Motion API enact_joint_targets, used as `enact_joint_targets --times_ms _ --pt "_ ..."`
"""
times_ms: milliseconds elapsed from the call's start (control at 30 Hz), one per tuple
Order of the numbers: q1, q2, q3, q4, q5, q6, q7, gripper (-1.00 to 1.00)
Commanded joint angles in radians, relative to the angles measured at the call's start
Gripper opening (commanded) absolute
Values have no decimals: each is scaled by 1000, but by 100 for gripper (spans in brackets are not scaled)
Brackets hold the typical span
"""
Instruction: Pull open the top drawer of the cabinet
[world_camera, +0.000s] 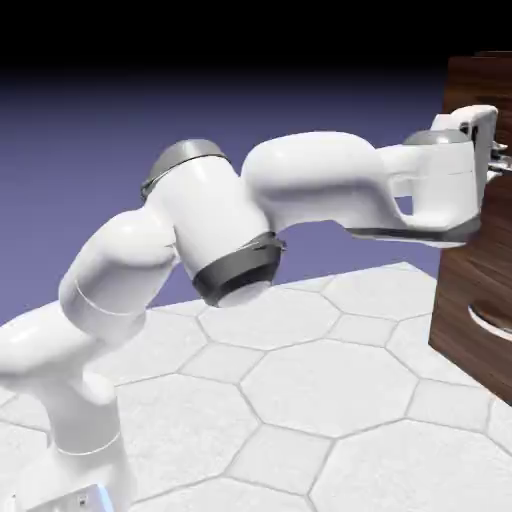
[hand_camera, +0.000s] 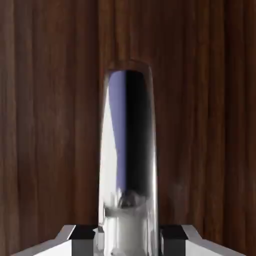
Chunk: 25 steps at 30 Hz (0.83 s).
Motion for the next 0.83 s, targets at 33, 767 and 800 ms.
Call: enact_joint_targets --times_ms 33,767,800 --pt "-72 -18 53 -67 -18 -14 31 -100" --pt "-766 28 607 -617 -19 -96 84 100" --pt "-802 43 634 -645 -11 -95 79 100"
